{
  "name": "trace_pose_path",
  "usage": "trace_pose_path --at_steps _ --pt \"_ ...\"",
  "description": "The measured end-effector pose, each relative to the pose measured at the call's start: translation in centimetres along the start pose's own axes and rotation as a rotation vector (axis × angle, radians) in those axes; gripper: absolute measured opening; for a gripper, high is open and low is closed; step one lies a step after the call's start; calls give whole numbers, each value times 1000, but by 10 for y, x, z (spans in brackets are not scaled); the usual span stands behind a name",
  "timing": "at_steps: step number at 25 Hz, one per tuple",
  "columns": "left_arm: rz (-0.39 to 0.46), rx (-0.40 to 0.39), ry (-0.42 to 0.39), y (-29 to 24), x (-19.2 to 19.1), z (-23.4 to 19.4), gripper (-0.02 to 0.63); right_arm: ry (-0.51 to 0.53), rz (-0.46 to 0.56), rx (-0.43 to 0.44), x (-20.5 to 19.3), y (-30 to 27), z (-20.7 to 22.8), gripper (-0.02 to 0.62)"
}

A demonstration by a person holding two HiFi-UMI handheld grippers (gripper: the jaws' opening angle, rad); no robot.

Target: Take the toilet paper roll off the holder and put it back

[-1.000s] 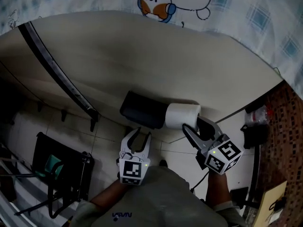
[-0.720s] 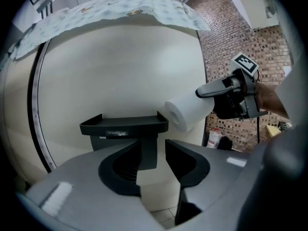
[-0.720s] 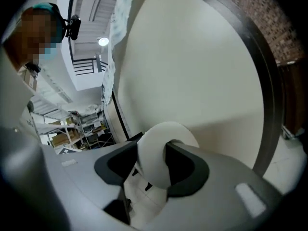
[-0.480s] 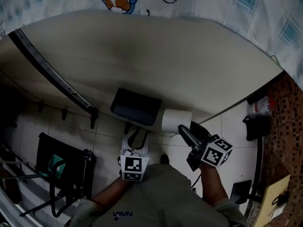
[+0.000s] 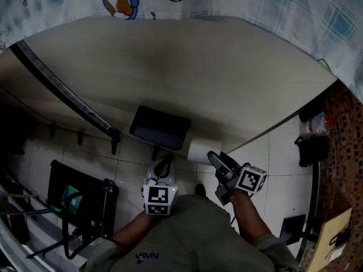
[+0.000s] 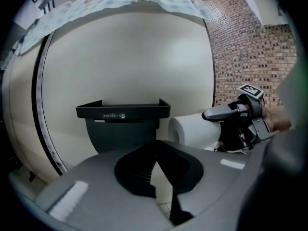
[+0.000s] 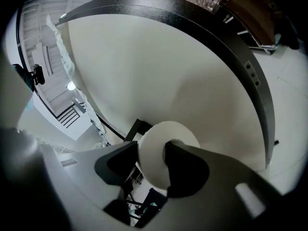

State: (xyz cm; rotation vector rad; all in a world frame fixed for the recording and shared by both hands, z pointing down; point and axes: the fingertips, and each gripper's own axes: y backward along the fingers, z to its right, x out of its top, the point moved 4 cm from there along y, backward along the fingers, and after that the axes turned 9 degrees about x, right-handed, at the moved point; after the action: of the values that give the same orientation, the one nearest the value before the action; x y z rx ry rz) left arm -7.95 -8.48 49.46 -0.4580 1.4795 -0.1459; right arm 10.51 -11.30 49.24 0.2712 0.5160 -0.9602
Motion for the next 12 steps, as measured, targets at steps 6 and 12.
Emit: trace_pose_path --at_steps 6,12 --pt "1 -2 3 0 1 0 6 -58 30 36 0 -4 1 178" --pt "1 -3 3 -1 1 -1 6 -77 36 42 -2 -6 3 176"
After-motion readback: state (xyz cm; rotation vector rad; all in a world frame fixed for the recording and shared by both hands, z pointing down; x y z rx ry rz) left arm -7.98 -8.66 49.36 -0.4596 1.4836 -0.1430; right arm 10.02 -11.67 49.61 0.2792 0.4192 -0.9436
